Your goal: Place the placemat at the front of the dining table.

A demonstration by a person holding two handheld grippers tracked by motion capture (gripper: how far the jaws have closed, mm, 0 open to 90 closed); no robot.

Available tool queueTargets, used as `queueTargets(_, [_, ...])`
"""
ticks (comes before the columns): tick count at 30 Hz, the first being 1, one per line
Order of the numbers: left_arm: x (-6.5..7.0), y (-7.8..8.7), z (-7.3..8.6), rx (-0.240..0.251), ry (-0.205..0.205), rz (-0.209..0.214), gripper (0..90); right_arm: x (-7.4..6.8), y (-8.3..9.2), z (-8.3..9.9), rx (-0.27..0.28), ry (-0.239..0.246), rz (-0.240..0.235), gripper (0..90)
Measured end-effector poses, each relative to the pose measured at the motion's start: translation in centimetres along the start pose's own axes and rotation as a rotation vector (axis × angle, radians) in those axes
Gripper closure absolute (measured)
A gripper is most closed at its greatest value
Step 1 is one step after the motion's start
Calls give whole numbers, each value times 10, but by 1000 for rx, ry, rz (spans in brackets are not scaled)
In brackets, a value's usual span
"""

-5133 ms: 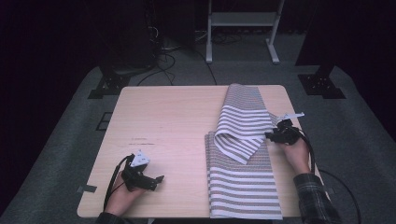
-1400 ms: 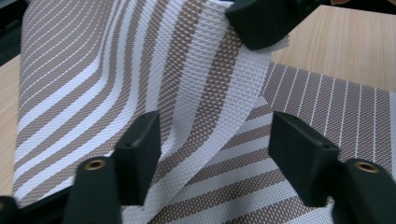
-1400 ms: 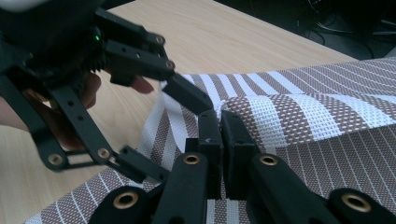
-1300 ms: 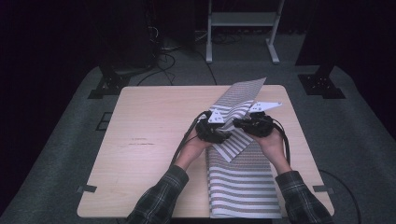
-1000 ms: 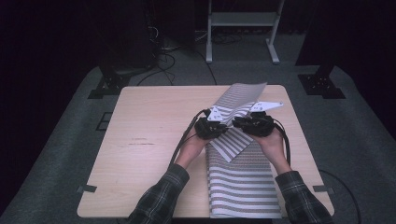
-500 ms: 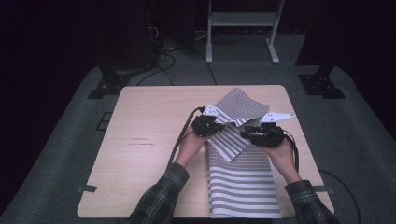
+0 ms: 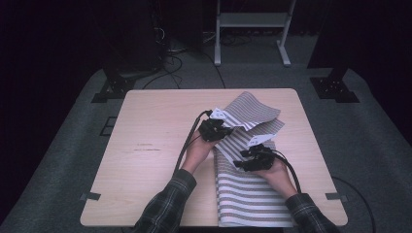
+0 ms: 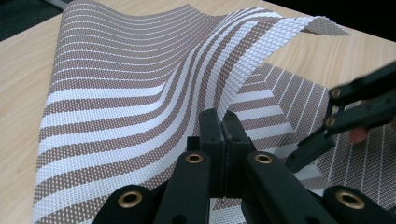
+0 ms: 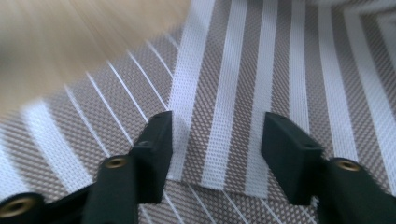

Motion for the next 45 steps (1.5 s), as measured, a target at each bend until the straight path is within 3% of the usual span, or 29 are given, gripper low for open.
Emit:
queueTargets(4, [-1, 1, 0, -2, 5, -9, 900, 8, 2, 1, 1, 26, 70, 714])
queueTargets(9, [-6, 5, 0, -7, 12, -23, 900, 13, 4, 1, 0, 55, 103, 846])
queueTargets(13, [-13, 13, 1, 5, 17, -40, 900, 17, 11, 0, -6, 68, 125, 858])
queueTargets(28, [-46, 54, 5, 88, 64, -109, 900, 39, 39, -1, 38, 29, 140, 859])
queueTargets(34, [-62, 75, 18, 111, 108, -144, 900, 46, 47, -5, 60, 15, 143, 859])
queueTargets(38, [-67, 82, 24, 120, 125, -153, 900, 49, 51, -7, 70, 6, 146, 860])
queueTargets(40, [-71, 88, 31, 124, 153, -156, 900, 53, 55, -8, 82, -6, 152, 861])
queueTargets(45, [-73, 93, 40, 120, 161, -163, 900, 59, 58, -9, 94, -25, 158, 861])
Point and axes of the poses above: each handheld gripper's, and its own axes: y roughly backward along the jaws, z roughly out of its underside, x roughly to its right, the point moved 10 cm from there along -y, roughly forward along the jaws, and after that the axes turned 2 degrees about -y, right-handed, at the moved point
